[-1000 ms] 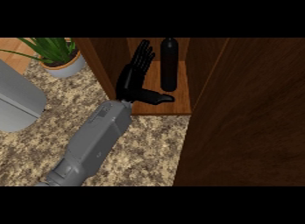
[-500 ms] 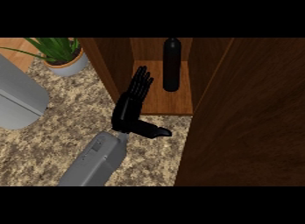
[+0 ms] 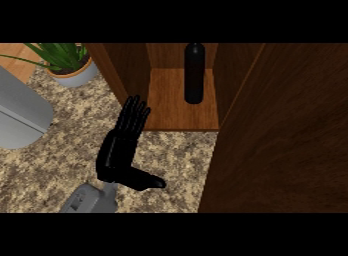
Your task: Pick up the wine, place it into the cabinet and close the cabinet
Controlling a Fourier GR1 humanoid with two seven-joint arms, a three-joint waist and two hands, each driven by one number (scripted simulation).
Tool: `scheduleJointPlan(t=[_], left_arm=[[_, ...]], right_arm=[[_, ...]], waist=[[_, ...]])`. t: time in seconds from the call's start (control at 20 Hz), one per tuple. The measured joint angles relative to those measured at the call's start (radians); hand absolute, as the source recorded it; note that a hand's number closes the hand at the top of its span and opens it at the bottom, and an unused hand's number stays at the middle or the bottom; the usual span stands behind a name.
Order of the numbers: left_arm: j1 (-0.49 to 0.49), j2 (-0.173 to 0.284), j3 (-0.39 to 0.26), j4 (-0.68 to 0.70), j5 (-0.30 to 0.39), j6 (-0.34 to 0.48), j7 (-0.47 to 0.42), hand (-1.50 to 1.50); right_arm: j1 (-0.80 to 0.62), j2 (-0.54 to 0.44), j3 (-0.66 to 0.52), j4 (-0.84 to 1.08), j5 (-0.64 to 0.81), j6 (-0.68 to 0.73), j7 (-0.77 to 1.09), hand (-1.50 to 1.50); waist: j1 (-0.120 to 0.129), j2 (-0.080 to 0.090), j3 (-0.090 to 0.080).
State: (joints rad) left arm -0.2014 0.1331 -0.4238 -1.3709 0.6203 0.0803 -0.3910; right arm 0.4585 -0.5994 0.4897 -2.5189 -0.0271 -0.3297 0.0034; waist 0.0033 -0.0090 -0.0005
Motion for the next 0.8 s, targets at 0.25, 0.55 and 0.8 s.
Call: scheduleJointPlan(t=[0.25,0.55,0.8], left_arm=[[0.113,0.057,0.016,-0.083,0.008,-0.039,-0.026,-1.50],[0.170,0.138,0.081,-0.130,0.027,-0.093,-0.045,-1.50],[0.213,0.210,0.149,-0.153,0.047,-0.143,-0.057,-1.50]], right_arm=[[0.004,-0.033,0.034,-0.001,-0.001,0.048,-0.010,-1.50],[0.004,-0.109,0.081,0.003,-0.008,0.176,-0.040,1.50],[0.001,-0.147,0.135,0.005,-0.012,0.255,-0.061,1.50]], waist=[[-0.004,0.001,0.000],[-0.003,0.003,0.000],[-0.004,0.004,0.000]])
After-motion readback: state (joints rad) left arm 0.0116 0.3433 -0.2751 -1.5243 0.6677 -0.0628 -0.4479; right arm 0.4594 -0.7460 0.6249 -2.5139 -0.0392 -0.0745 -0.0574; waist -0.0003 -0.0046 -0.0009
